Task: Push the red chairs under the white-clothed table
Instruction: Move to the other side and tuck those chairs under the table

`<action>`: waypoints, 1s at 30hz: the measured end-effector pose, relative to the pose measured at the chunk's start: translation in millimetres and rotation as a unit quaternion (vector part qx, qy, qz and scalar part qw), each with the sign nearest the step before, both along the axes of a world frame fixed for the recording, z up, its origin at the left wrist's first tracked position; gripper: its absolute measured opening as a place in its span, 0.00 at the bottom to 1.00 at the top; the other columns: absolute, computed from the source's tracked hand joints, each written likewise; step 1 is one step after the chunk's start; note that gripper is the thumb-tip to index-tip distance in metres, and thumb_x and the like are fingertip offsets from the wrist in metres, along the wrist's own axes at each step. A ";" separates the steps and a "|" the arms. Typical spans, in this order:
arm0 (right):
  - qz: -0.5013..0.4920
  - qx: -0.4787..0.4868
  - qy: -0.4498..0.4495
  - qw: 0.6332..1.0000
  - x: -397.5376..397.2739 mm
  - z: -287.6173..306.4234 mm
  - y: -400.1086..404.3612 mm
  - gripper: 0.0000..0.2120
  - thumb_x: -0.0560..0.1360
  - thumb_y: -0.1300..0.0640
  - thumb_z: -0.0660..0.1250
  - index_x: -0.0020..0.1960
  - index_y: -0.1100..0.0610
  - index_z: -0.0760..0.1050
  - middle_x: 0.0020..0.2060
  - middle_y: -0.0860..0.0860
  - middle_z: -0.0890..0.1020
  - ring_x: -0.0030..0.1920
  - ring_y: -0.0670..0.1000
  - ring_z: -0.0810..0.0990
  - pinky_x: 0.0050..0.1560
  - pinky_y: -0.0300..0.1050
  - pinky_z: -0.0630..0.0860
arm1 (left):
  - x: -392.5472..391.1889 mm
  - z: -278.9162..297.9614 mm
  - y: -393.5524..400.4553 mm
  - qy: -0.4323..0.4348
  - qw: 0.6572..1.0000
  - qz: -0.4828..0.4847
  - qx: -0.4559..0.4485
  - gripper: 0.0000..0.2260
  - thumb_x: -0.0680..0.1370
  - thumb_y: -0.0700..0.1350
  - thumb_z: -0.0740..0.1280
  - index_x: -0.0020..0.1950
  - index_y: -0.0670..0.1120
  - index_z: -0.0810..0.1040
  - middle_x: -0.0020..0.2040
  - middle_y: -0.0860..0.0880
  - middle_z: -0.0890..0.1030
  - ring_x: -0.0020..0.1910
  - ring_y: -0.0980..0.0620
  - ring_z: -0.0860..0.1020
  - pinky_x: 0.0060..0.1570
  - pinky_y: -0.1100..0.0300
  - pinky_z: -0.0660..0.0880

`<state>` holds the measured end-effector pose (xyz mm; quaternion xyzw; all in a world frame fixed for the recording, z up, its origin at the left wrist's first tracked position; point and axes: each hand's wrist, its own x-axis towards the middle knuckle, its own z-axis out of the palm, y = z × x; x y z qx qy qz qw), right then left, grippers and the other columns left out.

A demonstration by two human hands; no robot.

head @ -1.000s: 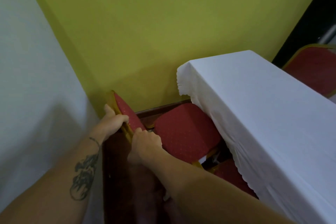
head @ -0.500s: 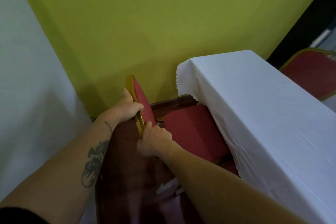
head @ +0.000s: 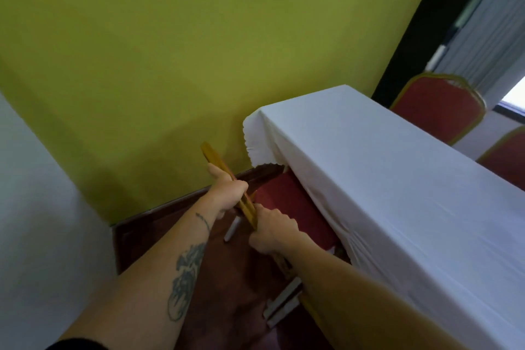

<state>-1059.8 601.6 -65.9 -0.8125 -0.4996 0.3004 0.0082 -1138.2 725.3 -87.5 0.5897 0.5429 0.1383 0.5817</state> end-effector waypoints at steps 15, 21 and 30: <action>-0.039 -0.113 0.013 0.993 32.2 -21.2 -81.9 0.40 0.74 0.43 0.70 0.79 0.55 0.56 0.67 0.57 0.75 0.65 0.61 0.76 0.66 0.60 0.74 | 33.1 -18.5 13.3 -0.034 0.999 0.018 0.021 0.54 0.74 0.48 0.68 0.79 0.52 0.23 0.76 0.40 0.70 0.68 0.37 0.77 0.65 0.37 0.77; -0.003 -0.195 0.006 0.981 25.3 -14.4 -108.8 0.29 0.76 0.47 0.67 0.72 0.59 0.69 0.67 0.58 0.75 0.65 0.60 0.76 0.66 0.56 0.73 | 34.8 -32.3 -34.7 -0.115 0.986 0.066 -0.103 0.29 0.78 0.53 0.71 0.75 0.45 0.68 0.63 0.40 0.79 0.46 0.48 0.79 0.27 0.51 0.83; -0.033 -0.106 -0.066 0.992 50.3 -15.7 -91.7 0.13 0.73 0.49 0.69 0.54 0.54 0.76 0.48 0.52 0.79 0.50 0.56 0.79 0.50 0.51 0.74 | 53.8 -61.7 -75.5 -0.089 0.976 0.062 -0.190 0.24 0.76 0.45 0.71 0.70 0.45 0.68 0.64 0.41 0.75 0.60 0.39 0.79 0.37 0.44 0.85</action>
